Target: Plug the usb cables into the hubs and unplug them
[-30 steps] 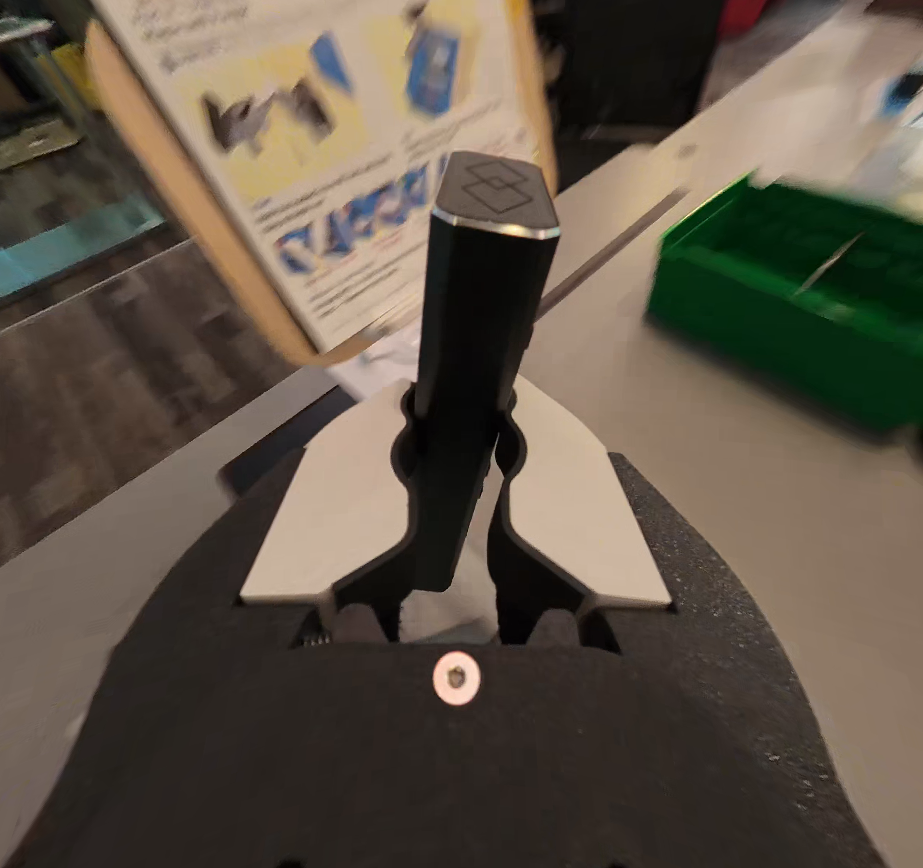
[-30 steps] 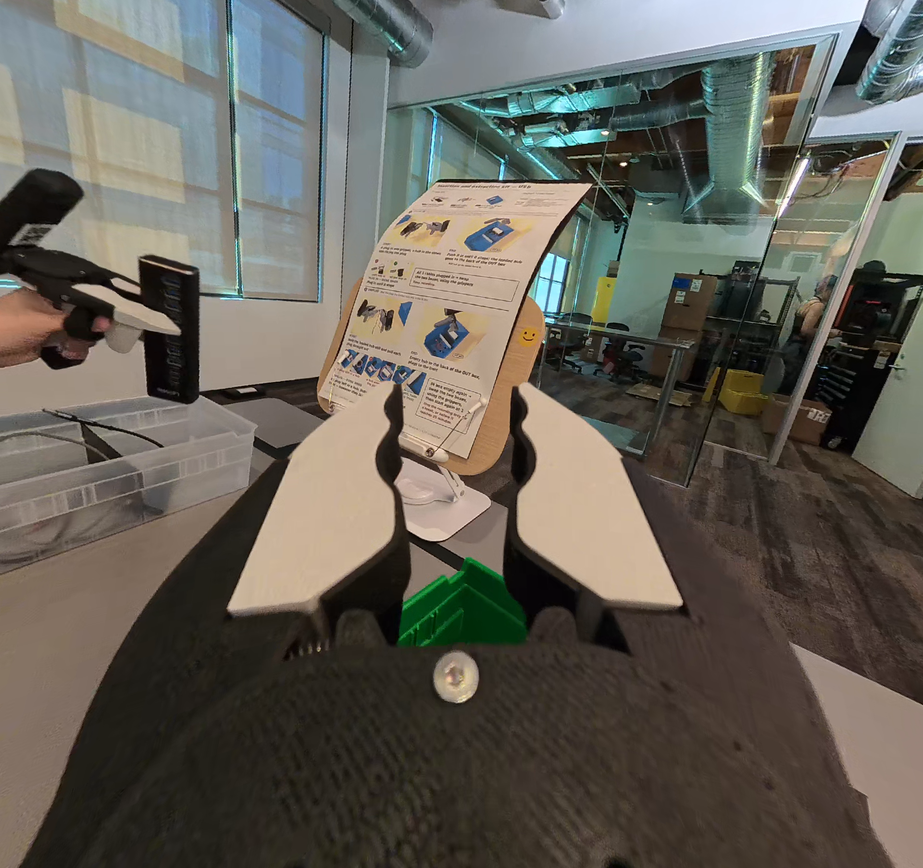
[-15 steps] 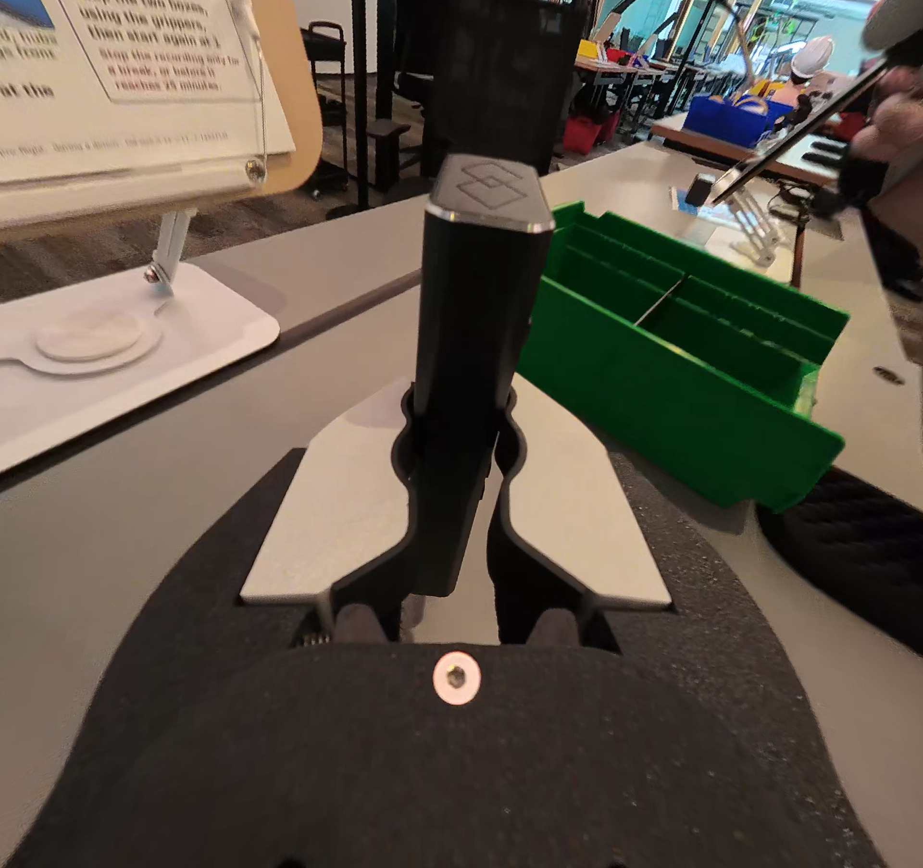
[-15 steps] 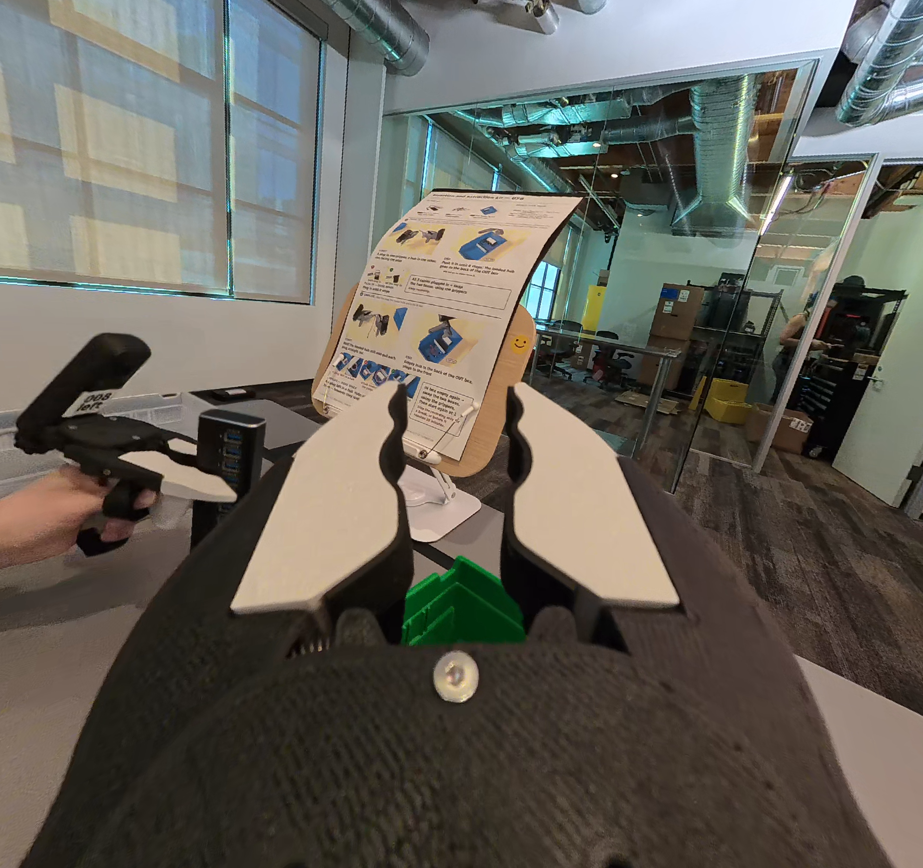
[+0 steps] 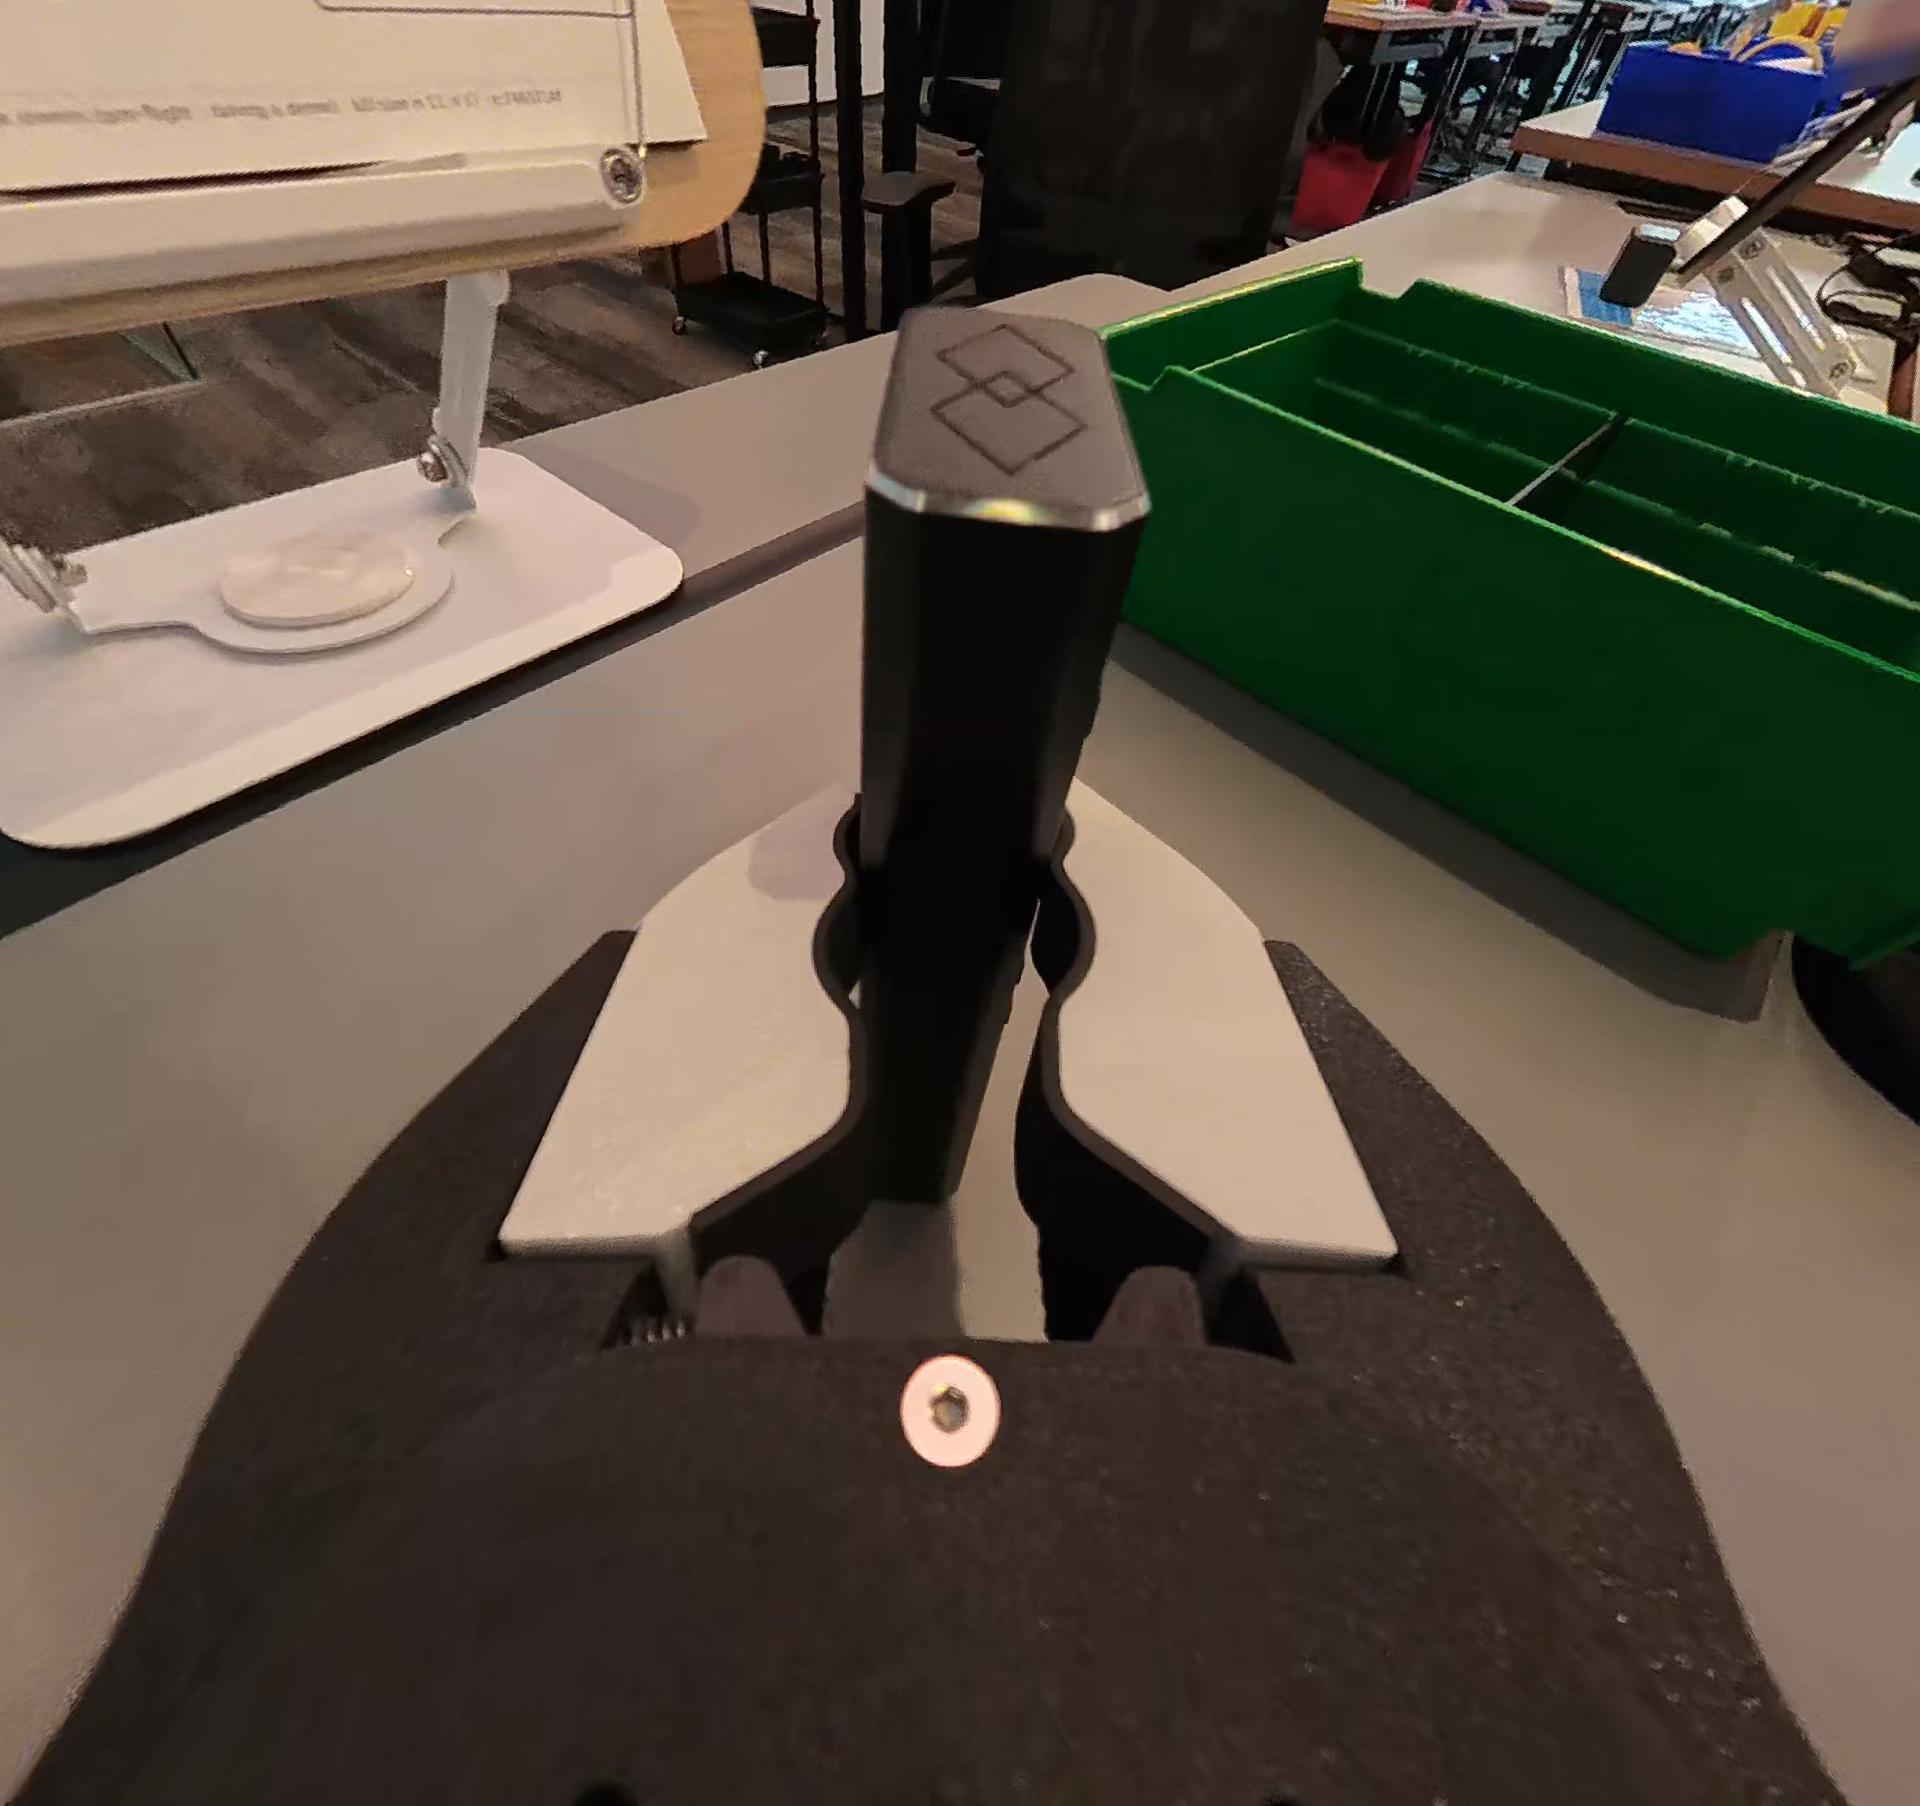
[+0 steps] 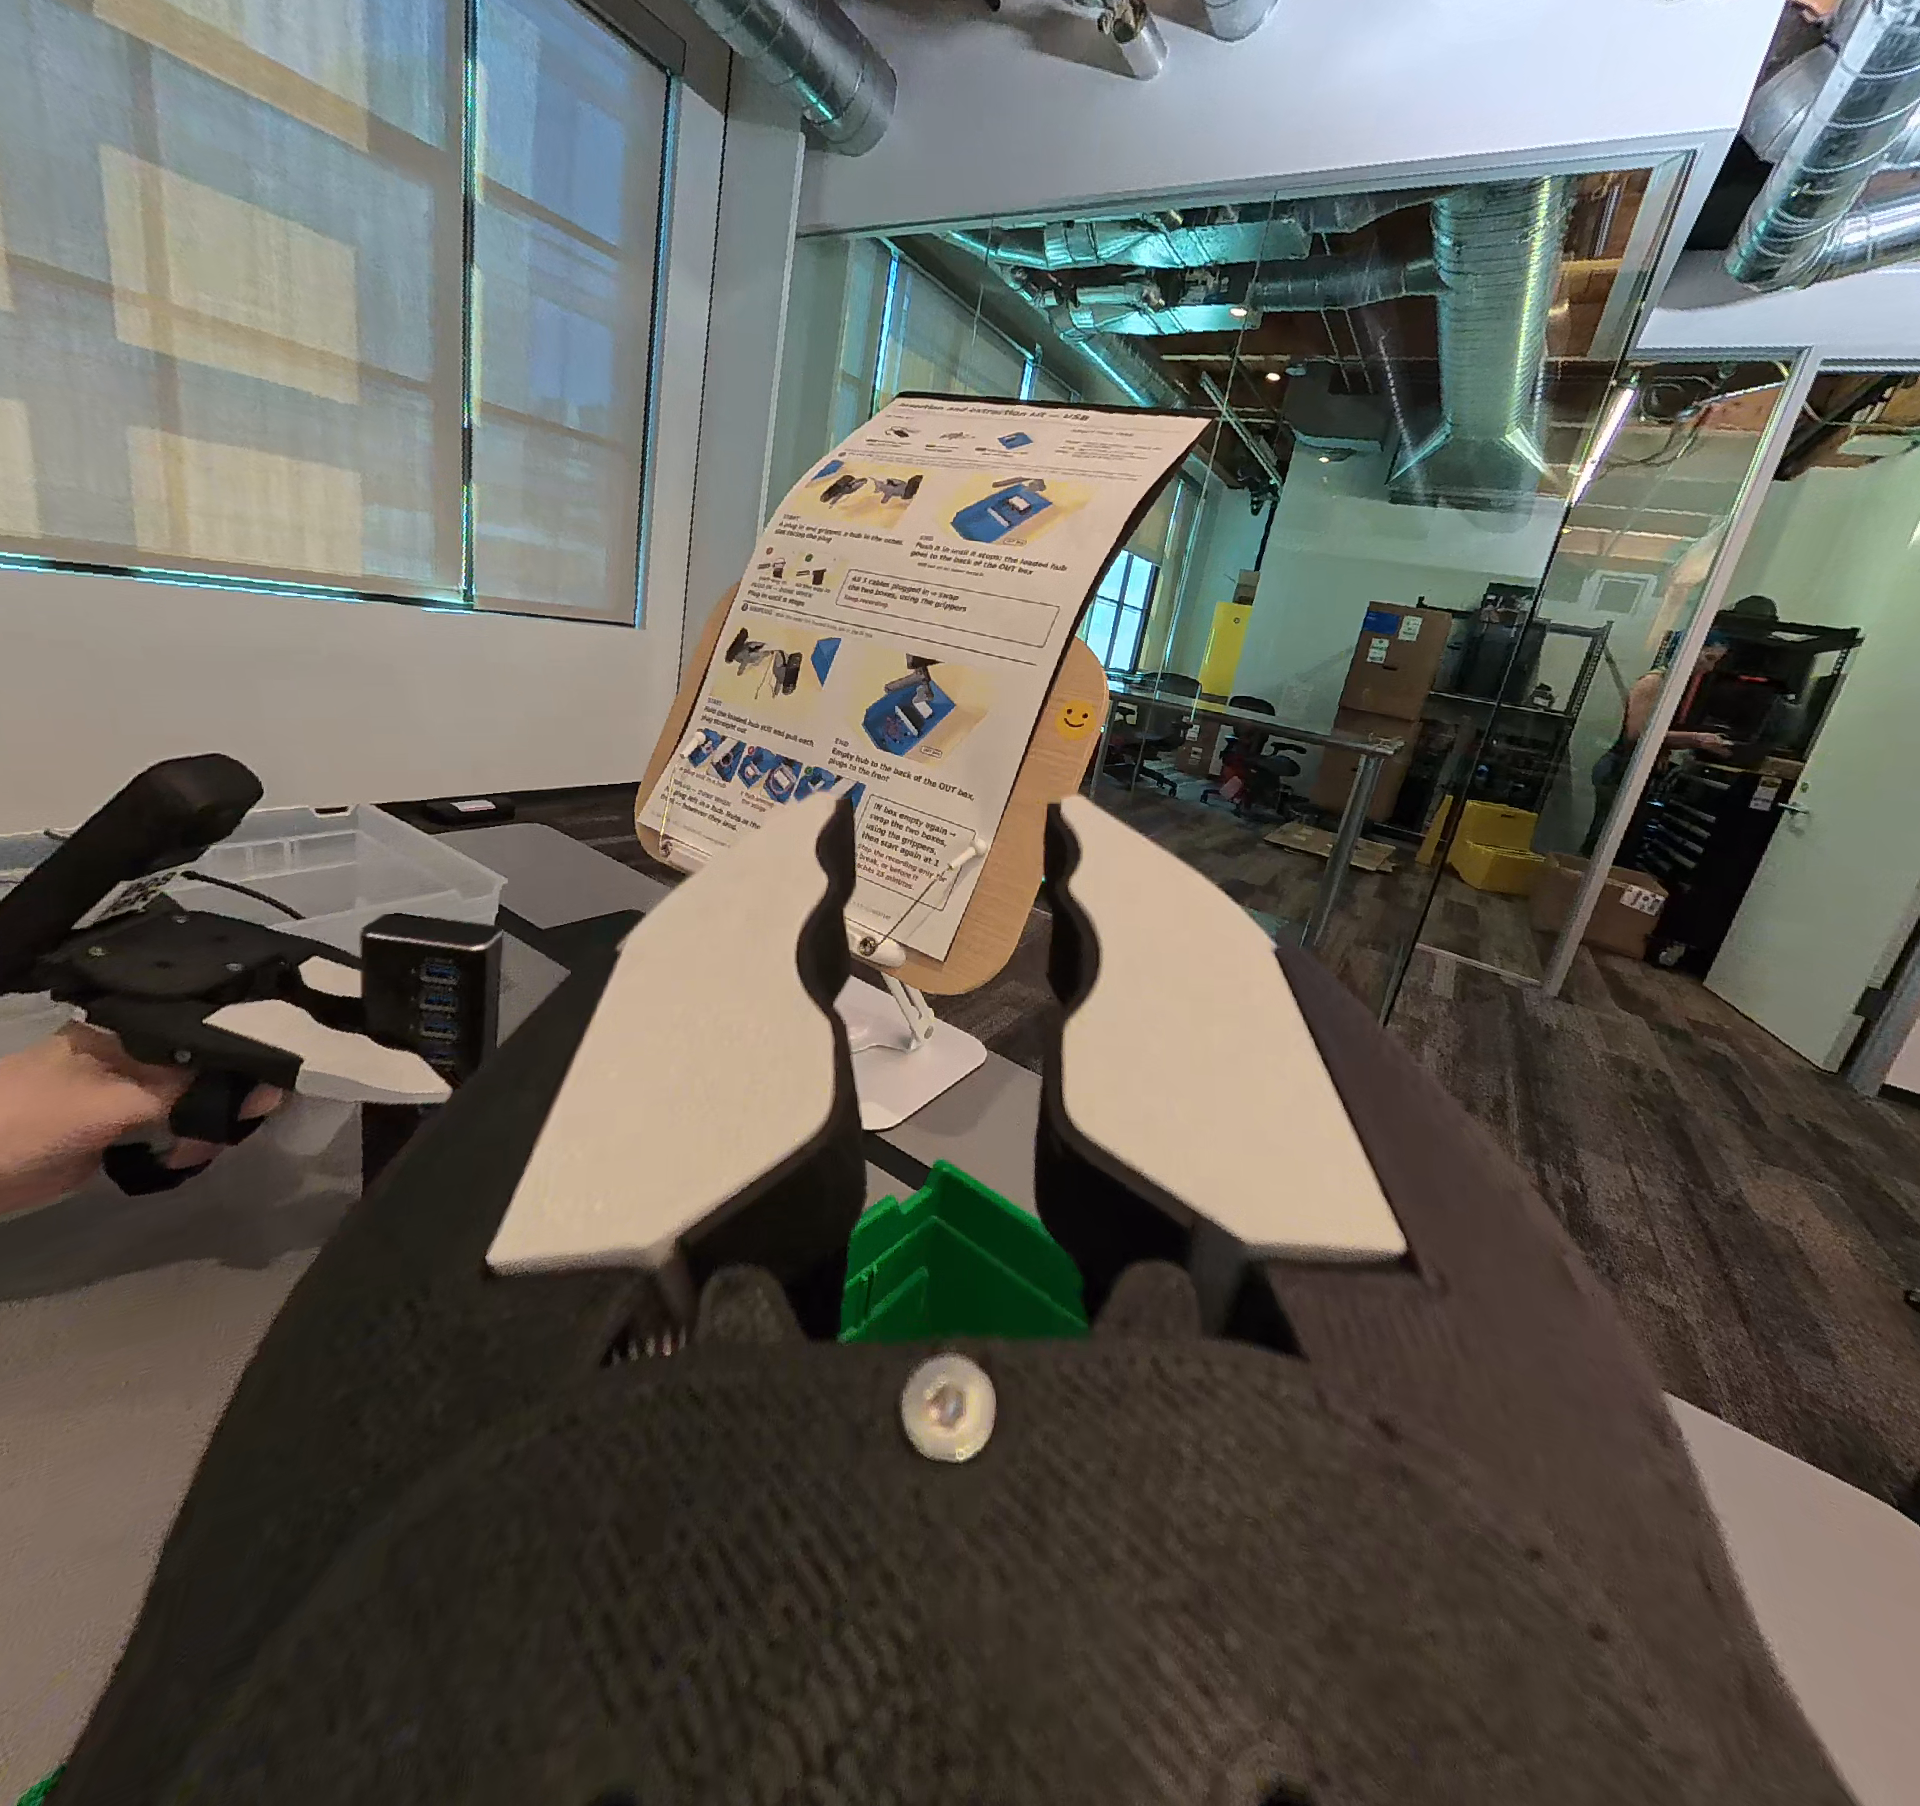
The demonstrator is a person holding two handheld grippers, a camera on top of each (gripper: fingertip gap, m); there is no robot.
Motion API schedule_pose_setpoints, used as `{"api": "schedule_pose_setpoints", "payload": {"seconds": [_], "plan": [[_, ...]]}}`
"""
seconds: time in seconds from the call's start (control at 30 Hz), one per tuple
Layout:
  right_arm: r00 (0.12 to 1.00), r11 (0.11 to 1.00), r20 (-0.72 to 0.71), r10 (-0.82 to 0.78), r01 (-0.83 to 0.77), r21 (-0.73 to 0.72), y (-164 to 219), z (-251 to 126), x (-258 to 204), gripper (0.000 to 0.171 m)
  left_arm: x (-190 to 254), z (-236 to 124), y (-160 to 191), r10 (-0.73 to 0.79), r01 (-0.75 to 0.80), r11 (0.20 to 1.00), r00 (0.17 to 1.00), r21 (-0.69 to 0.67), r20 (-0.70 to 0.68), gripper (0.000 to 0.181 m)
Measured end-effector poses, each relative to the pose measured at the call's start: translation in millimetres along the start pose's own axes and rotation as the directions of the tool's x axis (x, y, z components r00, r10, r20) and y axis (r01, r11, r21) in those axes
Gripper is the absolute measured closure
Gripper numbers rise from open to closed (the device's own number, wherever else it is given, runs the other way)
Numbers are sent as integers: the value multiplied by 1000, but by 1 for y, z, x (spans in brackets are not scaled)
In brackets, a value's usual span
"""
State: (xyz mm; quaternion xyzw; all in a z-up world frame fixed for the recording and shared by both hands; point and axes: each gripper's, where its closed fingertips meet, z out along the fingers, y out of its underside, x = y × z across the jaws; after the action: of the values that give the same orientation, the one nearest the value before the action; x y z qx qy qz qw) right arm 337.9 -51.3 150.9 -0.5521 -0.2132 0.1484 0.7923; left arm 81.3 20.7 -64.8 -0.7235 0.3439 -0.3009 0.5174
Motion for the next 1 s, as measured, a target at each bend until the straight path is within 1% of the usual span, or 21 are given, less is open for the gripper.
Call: {"api": "schedule_pose_setpoints", "payload": {"seconds": [0.13,0.3,0.47,0.67,0.77,0.83,0.9,0.97,1.0], "plan": [[1000,1000,0,2,-2,-3,0,-1,0,136,-3,-3,-2,-36,36,999,999,19,-7,151],[1000,1000,0,3,-3,-10,2,-1,0,136,-2,-1,-4,-1,0,1000,1000,23,31,132],[1000,1000,-3,7,-7,-12,3,-1,1,136,-1,-1,-5,15,-16,1000,999,25,35,127],[1000,1000,-6,9,-9,-14,4,-1,2,136,-3,-5,-13,23,-27,998,998,57,64,128],[1000,1000,-6,14,-14,-13,5,-1,3,136,-5,-8,-16,43,-48,997,994,56,100,121],[1000,1000,-8,10,-10,-18,6,-1,3,136,-4,-14,-23,63,-73,995,989,68,133,114],[1000,1000,-11,5,-5,-26,7,0,3,136,4,-24,-38,109,-126,987,981,100,161,111],[1000,999,-12,-2,1,-33,8,0,3,136,11,-43,-59,160,-194,972,960,132,230,106],[1000,999,-13,-3,3,-37,9,0,3,136,18,-56,-71,177,-220,963,951,155,253,106]]}}
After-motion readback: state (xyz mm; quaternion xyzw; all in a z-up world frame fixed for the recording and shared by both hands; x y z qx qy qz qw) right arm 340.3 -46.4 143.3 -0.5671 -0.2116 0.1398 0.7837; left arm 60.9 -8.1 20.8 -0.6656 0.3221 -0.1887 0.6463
